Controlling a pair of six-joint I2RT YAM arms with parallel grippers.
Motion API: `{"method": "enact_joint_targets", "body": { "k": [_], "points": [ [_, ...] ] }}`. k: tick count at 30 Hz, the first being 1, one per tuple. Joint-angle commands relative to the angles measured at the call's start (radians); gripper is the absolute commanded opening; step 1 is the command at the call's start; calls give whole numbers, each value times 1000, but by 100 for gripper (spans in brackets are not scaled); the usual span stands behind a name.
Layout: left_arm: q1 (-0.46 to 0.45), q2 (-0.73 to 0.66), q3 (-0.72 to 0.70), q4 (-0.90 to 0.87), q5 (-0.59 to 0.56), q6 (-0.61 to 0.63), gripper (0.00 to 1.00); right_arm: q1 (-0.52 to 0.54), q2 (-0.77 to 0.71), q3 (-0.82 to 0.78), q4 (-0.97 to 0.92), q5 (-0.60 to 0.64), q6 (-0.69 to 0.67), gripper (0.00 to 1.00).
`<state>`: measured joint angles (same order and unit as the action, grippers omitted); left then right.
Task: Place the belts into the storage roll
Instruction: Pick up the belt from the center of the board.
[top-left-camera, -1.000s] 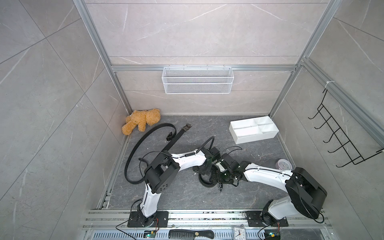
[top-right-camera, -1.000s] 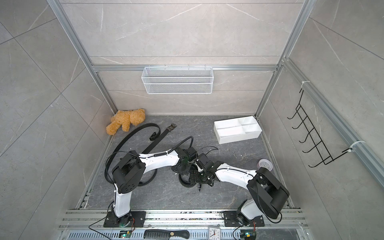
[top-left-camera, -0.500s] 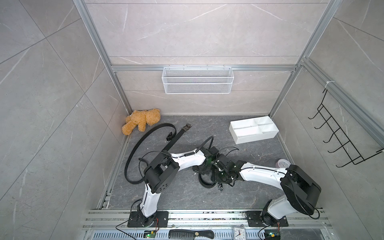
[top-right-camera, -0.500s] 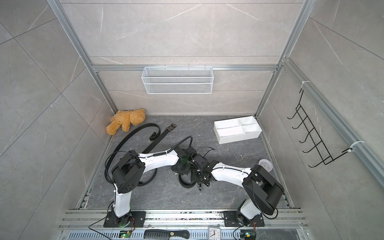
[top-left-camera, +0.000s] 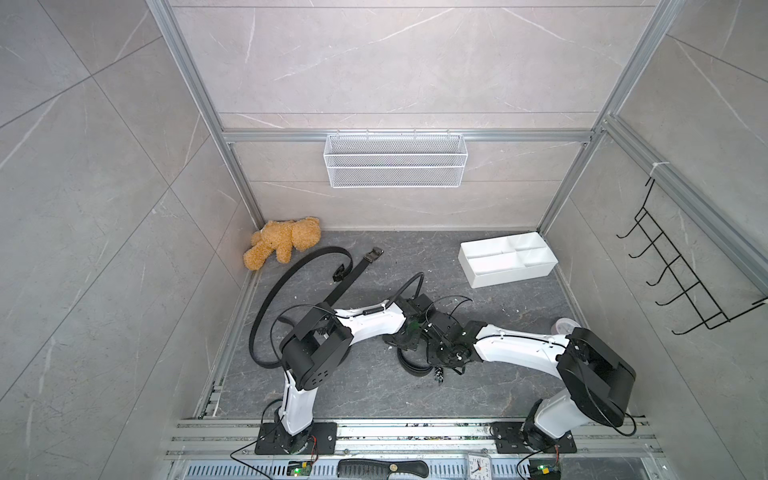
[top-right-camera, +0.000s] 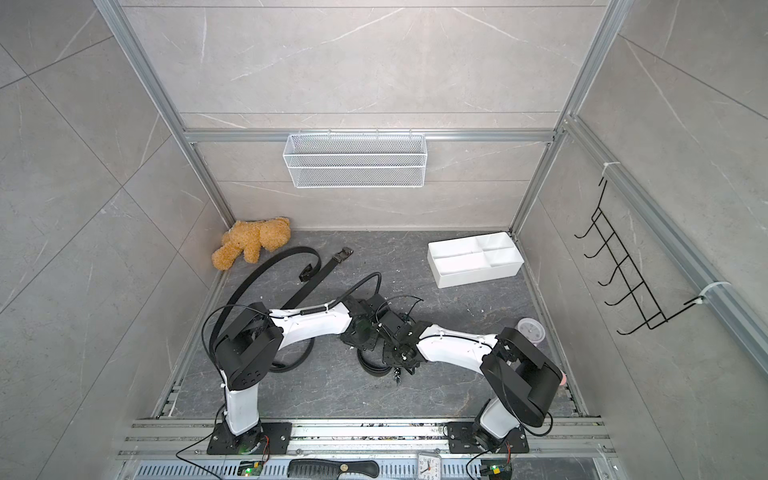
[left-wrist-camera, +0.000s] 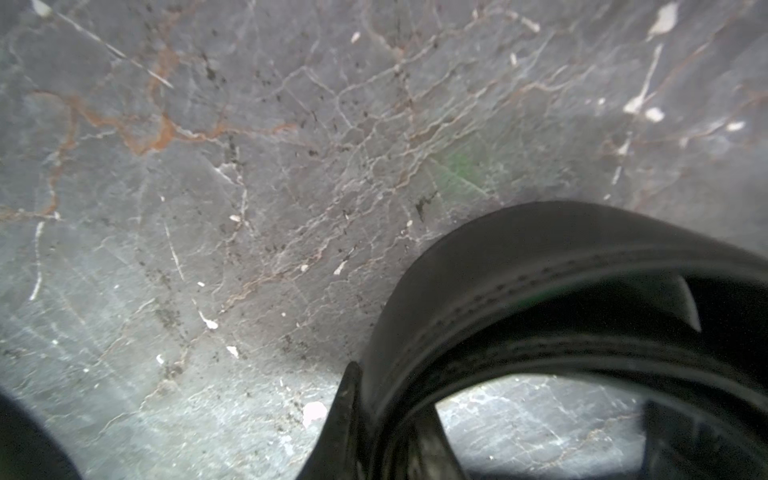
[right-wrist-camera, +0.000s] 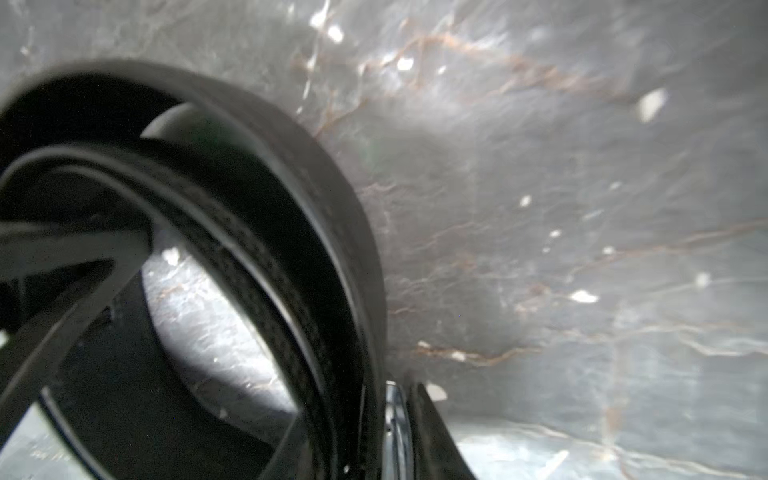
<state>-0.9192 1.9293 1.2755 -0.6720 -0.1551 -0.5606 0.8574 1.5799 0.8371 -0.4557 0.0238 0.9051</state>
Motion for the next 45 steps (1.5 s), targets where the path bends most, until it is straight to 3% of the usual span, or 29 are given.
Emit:
{"method": "enact_joint_targets", "body": {
  "k": [1,5,7,13,19,23,24,26,29,30,37,45],
  "points": [
    [25,20,-61,76,-9,-12,34,2,12,35,-57,65,-36,7],
    [26,-44,-78,97,43,-14,69,2,25,65,-100,64,-87,0],
    [37,-72,-74,100,86,-17,80,2,26,81,-124,59,-122,0],
    [74,-32,-21,81,132,34,80,2,48,130,-182,41,-228,0],
    [71,37,-2,100,203,82,62,-2,98,164,-185,15,-267,0],
    [72,66,-12,108,217,78,28,-6,119,161,-162,35,-253,0],
    [72,68,-18,111,223,72,16,-7,117,156,-152,37,-245,2],
    [72,67,-29,112,230,60,2,-9,114,151,-149,49,-222,14],
    [72,46,-50,112,216,13,0,-10,108,149,-167,47,-160,37],
    [72,36,-60,115,212,-5,0,-9,107,152,-182,37,-130,40],
    [67,4,-58,115,211,-59,0,0,129,138,-167,-21,29,48],
    [60,0,-48,116,226,-63,0,15,113,146,-137,-26,108,40]
  ]
}}
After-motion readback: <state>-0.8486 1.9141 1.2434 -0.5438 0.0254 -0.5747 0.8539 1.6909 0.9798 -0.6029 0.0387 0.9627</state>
